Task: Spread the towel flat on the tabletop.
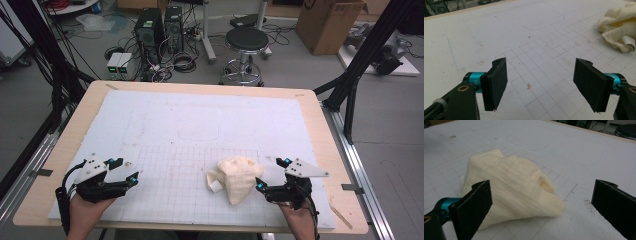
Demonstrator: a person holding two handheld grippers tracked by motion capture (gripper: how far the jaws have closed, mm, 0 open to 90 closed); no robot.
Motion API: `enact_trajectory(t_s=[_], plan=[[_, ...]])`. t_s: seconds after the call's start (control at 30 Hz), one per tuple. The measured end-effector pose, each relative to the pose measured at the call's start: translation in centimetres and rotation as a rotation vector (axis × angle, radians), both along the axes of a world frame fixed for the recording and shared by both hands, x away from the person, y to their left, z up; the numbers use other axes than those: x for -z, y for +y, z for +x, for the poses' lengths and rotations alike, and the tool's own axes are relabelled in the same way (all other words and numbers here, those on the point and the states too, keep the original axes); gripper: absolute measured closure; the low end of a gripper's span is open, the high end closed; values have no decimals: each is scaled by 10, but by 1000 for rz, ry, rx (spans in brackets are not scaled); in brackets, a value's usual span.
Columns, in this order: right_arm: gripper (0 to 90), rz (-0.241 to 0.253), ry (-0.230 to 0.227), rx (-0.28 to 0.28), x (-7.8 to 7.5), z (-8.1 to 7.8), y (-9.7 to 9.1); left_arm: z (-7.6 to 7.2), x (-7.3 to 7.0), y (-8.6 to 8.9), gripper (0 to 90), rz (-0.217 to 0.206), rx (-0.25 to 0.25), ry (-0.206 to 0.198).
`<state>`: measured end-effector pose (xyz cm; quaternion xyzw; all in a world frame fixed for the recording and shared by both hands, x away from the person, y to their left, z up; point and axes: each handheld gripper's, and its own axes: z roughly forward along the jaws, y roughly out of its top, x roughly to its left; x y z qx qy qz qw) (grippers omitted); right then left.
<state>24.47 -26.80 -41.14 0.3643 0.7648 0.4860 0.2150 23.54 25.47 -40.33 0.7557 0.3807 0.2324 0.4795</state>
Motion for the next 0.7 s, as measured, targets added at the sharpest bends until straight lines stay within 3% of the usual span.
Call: enact_trajectory(t_s=[0.7], plan=[[25,3,7,4,2,1,-2,1,1,1,277,11,-1,-3]])
